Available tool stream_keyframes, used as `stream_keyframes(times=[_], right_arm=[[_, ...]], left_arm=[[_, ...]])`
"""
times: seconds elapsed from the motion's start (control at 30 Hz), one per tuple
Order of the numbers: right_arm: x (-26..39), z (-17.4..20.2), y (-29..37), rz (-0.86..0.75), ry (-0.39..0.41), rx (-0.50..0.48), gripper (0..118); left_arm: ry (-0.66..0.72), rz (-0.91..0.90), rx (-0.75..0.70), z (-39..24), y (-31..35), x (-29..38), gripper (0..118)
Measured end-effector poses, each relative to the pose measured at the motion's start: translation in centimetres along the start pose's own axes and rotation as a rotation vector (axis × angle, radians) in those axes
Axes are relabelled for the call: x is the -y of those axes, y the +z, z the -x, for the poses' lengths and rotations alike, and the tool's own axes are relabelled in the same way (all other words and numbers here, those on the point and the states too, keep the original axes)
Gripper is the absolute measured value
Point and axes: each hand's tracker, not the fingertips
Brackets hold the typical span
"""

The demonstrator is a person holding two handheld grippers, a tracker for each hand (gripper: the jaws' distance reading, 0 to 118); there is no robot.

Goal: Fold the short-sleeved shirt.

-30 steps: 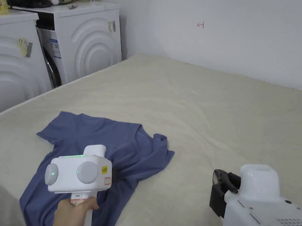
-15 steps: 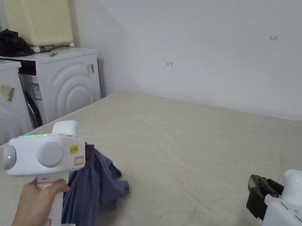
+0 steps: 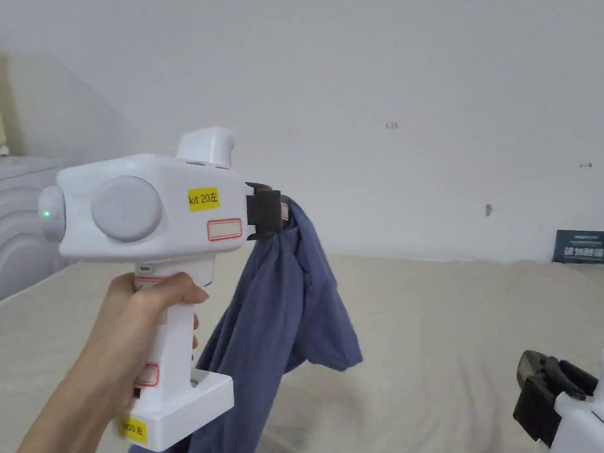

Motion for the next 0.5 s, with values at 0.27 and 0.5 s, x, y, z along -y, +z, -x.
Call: stream_keyframes(times=[0.27,0.5], right_arm=[[-0.3,-5.4,2.7,-0.018,0.000,0.120,0],[1.6,-9.5,2.9,0.063,-0.024,0.223,0]], left_arm=[[-0.059,0.218,0.149,-9.3,-10.6,10.6,7],[-0.045,0.593,0.188,-13.3,-18.0,26.0,7]])
